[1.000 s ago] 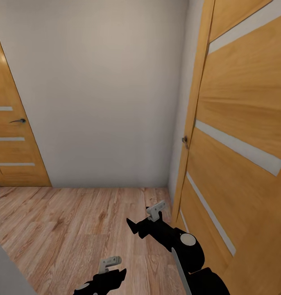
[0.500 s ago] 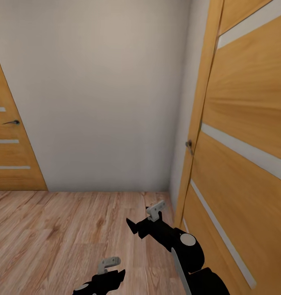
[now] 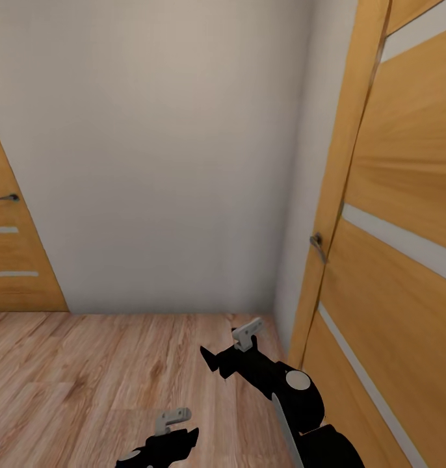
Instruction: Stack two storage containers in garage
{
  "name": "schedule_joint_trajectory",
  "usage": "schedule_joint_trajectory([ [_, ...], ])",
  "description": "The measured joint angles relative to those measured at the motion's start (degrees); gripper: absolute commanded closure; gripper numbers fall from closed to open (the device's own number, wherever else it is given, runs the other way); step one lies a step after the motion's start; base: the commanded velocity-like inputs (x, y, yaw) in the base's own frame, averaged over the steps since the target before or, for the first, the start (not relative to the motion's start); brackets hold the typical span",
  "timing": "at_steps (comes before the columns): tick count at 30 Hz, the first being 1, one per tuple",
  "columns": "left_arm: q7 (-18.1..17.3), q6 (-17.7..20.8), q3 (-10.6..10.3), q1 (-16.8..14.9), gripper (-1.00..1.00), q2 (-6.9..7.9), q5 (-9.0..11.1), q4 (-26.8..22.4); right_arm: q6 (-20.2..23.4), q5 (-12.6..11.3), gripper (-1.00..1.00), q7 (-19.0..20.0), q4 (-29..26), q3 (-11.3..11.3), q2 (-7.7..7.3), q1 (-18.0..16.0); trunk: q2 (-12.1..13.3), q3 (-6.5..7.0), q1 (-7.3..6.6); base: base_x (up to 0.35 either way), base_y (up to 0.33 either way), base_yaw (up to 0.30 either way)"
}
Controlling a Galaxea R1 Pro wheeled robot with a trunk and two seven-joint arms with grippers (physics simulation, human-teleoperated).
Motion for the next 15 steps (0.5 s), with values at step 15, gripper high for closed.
schedule_joint_trajectory([
  [15, 0.0, 0.0, 0.0, 0.0, -1.00, 0.00, 0.0, 0.1, 0.0, 0.0, -1.00, 0.0, 0.0, 0.0, 0.00, 0.0, 0.0, 0.00, 0.00, 0.337, 0.016, 0.000],
])
